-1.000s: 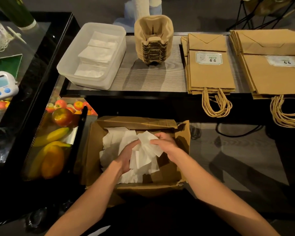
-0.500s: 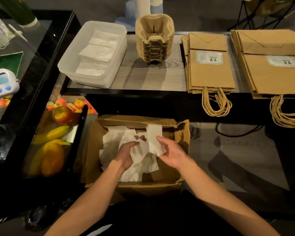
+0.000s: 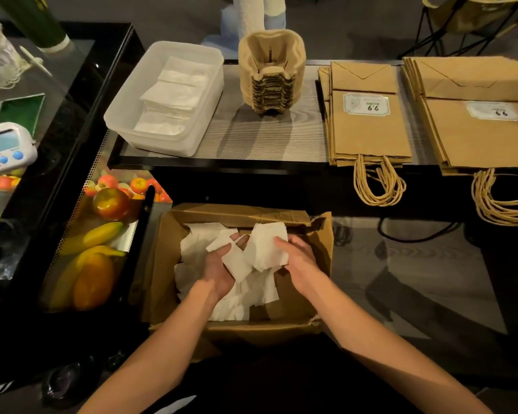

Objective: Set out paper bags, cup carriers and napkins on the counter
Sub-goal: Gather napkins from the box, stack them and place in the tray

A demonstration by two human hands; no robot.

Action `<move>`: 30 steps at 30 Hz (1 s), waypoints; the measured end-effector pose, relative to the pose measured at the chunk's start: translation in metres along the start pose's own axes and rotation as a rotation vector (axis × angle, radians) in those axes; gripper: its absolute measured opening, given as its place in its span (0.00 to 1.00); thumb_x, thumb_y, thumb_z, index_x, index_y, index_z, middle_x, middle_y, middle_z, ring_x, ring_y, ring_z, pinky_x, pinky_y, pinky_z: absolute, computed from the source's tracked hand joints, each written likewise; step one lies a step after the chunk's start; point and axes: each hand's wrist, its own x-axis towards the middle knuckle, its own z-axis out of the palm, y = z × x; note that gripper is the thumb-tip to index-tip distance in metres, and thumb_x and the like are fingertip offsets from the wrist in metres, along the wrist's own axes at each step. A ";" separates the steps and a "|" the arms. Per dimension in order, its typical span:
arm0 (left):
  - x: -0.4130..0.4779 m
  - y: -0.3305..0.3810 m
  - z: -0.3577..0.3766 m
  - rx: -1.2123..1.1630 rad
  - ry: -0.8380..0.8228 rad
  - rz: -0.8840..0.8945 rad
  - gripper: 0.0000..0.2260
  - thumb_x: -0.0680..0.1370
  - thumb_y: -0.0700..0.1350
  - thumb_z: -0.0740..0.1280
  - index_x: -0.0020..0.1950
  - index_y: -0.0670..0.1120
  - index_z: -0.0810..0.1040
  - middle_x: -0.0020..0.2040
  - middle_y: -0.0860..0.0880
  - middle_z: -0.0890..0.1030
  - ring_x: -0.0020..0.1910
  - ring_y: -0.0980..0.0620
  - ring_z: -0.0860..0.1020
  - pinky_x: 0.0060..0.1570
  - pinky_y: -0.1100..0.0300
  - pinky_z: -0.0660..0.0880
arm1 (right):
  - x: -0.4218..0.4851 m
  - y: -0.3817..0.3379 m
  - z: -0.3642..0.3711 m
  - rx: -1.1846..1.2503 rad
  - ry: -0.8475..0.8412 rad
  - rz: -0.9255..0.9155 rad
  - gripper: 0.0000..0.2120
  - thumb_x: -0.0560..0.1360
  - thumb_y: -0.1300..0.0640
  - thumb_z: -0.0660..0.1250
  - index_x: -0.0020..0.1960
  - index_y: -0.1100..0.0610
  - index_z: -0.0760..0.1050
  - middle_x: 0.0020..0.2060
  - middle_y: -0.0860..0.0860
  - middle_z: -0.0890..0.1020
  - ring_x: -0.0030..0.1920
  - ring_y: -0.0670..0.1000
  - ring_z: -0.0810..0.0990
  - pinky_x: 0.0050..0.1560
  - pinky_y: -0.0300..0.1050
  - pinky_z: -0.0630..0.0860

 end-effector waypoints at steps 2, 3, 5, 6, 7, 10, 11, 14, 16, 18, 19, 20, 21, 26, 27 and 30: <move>-0.003 0.004 0.000 0.073 -0.043 -0.040 0.16 0.84 0.43 0.59 0.71 0.43 0.75 0.60 0.42 0.85 0.56 0.42 0.83 0.54 0.45 0.80 | -0.002 -0.012 -0.005 -0.064 -0.140 -0.043 0.20 0.76 0.54 0.74 0.67 0.54 0.76 0.63 0.53 0.81 0.63 0.55 0.78 0.54 0.46 0.77; -0.004 0.005 0.001 0.149 -0.054 -0.059 0.16 0.84 0.45 0.60 0.70 0.43 0.77 0.58 0.41 0.85 0.55 0.41 0.83 0.56 0.44 0.79 | -0.003 -0.017 -0.007 -0.105 -0.211 -0.061 0.17 0.78 0.55 0.72 0.66 0.54 0.77 0.62 0.52 0.81 0.63 0.55 0.78 0.56 0.46 0.78; -0.005 0.005 0.002 0.268 -0.070 -0.085 0.18 0.84 0.54 0.61 0.67 0.44 0.79 0.58 0.40 0.85 0.55 0.39 0.83 0.58 0.44 0.78 | -0.006 -0.029 -0.008 -0.201 -0.346 -0.089 0.14 0.79 0.55 0.70 0.64 0.54 0.76 0.61 0.52 0.81 0.62 0.53 0.80 0.59 0.45 0.79; -0.005 0.004 0.003 0.289 -0.088 -0.106 0.21 0.83 0.58 0.61 0.67 0.46 0.80 0.59 0.40 0.84 0.57 0.39 0.82 0.59 0.44 0.77 | -0.008 -0.034 -0.006 -0.245 -0.391 -0.094 0.15 0.79 0.55 0.69 0.65 0.54 0.76 0.61 0.52 0.81 0.62 0.53 0.80 0.61 0.45 0.79; -0.006 0.003 0.005 0.298 -0.116 -0.134 0.25 0.82 0.62 0.59 0.68 0.47 0.80 0.62 0.39 0.83 0.58 0.39 0.81 0.62 0.43 0.75 | -0.007 -0.035 -0.004 -0.297 -0.412 -0.097 0.15 0.80 0.55 0.70 0.65 0.54 0.76 0.61 0.52 0.82 0.62 0.52 0.80 0.62 0.47 0.79; -0.004 -0.005 0.006 0.277 -0.196 -0.212 0.35 0.79 0.72 0.53 0.69 0.49 0.80 0.68 0.39 0.79 0.63 0.38 0.79 0.69 0.42 0.70 | -0.008 -0.037 0.008 -0.539 -0.339 -0.158 0.10 0.80 0.54 0.69 0.60 0.52 0.77 0.58 0.50 0.82 0.59 0.51 0.81 0.61 0.48 0.79; -0.003 -0.007 0.005 0.268 -0.209 -0.231 0.37 0.78 0.74 0.52 0.70 0.48 0.80 0.69 0.38 0.79 0.64 0.38 0.78 0.71 0.42 0.68 | -0.008 -0.036 0.010 -0.597 -0.294 -0.188 0.08 0.80 0.55 0.69 0.59 0.50 0.77 0.57 0.49 0.82 0.57 0.50 0.81 0.59 0.46 0.80; -0.002 -0.009 0.000 0.205 -0.232 -0.248 0.39 0.77 0.75 0.53 0.73 0.48 0.77 0.71 0.38 0.76 0.69 0.36 0.76 0.73 0.40 0.67 | -0.014 -0.039 0.010 -0.566 -0.341 -0.209 0.07 0.80 0.55 0.69 0.58 0.51 0.77 0.56 0.48 0.82 0.57 0.49 0.80 0.58 0.44 0.79; -0.001 -0.010 -0.003 0.127 -0.231 -0.246 0.40 0.76 0.75 0.56 0.75 0.46 0.74 0.71 0.38 0.76 0.66 0.36 0.77 0.70 0.41 0.69 | -0.019 -0.044 0.006 -0.442 -0.447 -0.146 0.11 0.80 0.55 0.70 0.61 0.53 0.77 0.58 0.51 0.82 0.59 0.52 0.81 0.61 0.46 0.79; -0.003 -0.009 -0.003 0.069 -0.235 -0.253 0.41 0.76 0.75 0.58 0.75 0.45 0.73 0.69 0.38 0.77 0.63 0.36 0.79 0.67 0.41 0.72 | -0.021 -0.047 0.005 -0.364 -0.498 -0.090 0.14 0.79 0.54 0.70 0.63 0.54 0.77 0.60 0.53 0.82 0.60 0.53 0.81 0.63 0.48 0.79; -0.003 -0.008 -0.003 0.066 -0.239 -0.249 0.41 0.75 0.75 0.58 0.74 0.45 0.74 0.68 0.37 0.78 0.61 0.37 0.80 0.65 0.41 0.73 | -0.020 -0.047 0.006 -0.401 -0.494 -0.099 0.13 0.79 0.54 0.70 0.63 0.54 0.77 0.59 0.53 0.82 0.60 0.53 0.81 0.63 0.50 0.79; -0.002 -0.008 -0.003 0.086 -0.241 -0.239 0.41 0.75 0.76 0.56 0.73 0.46 0.75 0.67 0.37 0.79 0.61 0.36 0.81 0.64 0.41 0.75 | -0.018 -0.045 0.009 -0.493 -0.469 -0.129 0.12 0.79 0.54 0.70 0.62 0.53 0.76 0.59 0.52 0.82 0.59 0.53 0.81 0.63 0.50 0.79; -0.001 -0.008 -0.003 0.121 -0.227 -0.224 0.42 0.74 0.77 0.54 0.72 0.46 0.76 0.67 0.38 0.79 0.62 0.36 0.80 0.65 0.41 0.74 | -0.016 -0.042 0.011 -0.600 -0.431 -0.161 0.11 0.80 0.54 0.69 0.61 0.51 0.76 0.58 0.50 0.81 0.58 0.52 0.81 0.62 0.50 0.80; 0.000 -0.012 -0.003 0.135 -0.246 -0.229 0.43 0.74 0.78 0.54 0.72 0.46 0.78 0.73 0.38 0.75 0.74 0.36 0.71 0.77 0.39 0.61 | -0.017 -0.026 0.019 -0.901 -0.160 -0.364 0.12 0.81 0.57 0.66 0.62 0.45 0.72 0.55 0.45 0.78 0.50 0.47 0.79 0.48 0.48 0.82; 0.002 -0.014 -0.004 0.137 -0.258 -0.218 0.41 0.75 0.76 0.57 0.73 0.46 0.76 0.73 0.38 0.74 0.73 0.36 0.71 0.77 0.40 0.61 | -0.018 -0.025 0.018 -0.919 -0.110 -0.409 0.12 0.82 0.58 0.66 0.62 0.45 0.72 0.53 0.44 0.77 0.48 0.46 0.79 0.46 0.47 0.82; 0.003 -0.017 -0.007 0.140 -0.260 -0.204 0.33 0.79 0.66 0.63 0.76 0.45 0.73 0.71 0.38 0.75 0.66 0.37 0.77 0.70 0.42 0.69 | -0.020 -0.024 0.015 -0.919 -0.042 -0.457 0.14 0.82 0.58 0.66 0.64 0.45 0.71 0.53 0.42 0.75 0.46 0.43 0.77 0.38 0.38 0.77</move>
